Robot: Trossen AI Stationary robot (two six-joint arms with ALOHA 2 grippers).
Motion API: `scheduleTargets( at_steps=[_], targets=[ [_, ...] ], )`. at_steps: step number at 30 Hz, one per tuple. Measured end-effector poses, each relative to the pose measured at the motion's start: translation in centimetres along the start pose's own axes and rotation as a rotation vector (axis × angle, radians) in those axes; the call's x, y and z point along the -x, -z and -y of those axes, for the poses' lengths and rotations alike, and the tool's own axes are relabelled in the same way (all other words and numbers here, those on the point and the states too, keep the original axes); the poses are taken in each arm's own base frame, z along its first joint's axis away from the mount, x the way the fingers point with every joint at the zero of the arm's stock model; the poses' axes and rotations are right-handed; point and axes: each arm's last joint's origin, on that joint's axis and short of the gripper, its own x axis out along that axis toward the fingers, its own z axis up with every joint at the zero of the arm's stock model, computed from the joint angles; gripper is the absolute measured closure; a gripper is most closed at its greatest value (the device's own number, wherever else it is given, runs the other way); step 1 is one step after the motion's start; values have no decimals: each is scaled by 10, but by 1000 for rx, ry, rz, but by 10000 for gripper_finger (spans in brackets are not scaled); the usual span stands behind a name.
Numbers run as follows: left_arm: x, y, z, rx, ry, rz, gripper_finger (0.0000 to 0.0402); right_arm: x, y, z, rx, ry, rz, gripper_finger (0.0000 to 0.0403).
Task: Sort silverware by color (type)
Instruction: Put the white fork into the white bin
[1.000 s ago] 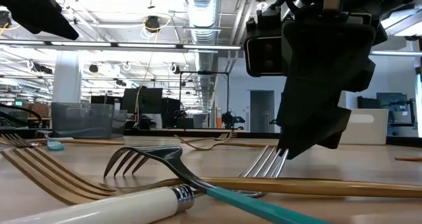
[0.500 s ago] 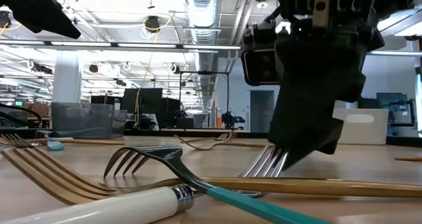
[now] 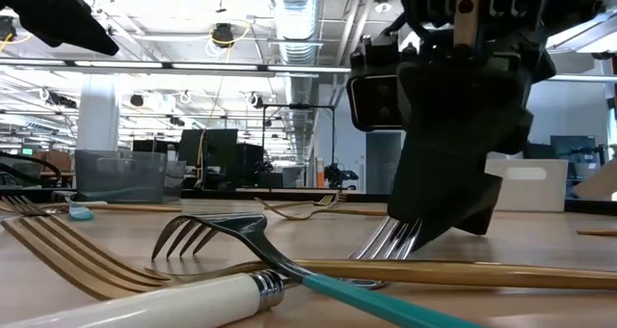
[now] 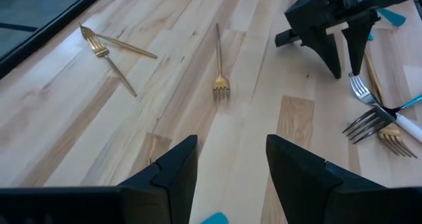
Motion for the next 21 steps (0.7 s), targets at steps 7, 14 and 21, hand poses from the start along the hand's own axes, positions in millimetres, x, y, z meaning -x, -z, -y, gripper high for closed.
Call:
scheduleTargets(
  at_steps=[7,14,21],
  targets=[
    [0,0,0,1,-2,3,233,0,-3,-4,31,-39,29,309],
    [0,0,0,1,-9,12,233,0,-3,-3,44,-28,32,311],
    [0,0,0,2,-10,13,233,-1,2,-4,45,-17,16,311]
  ],
)
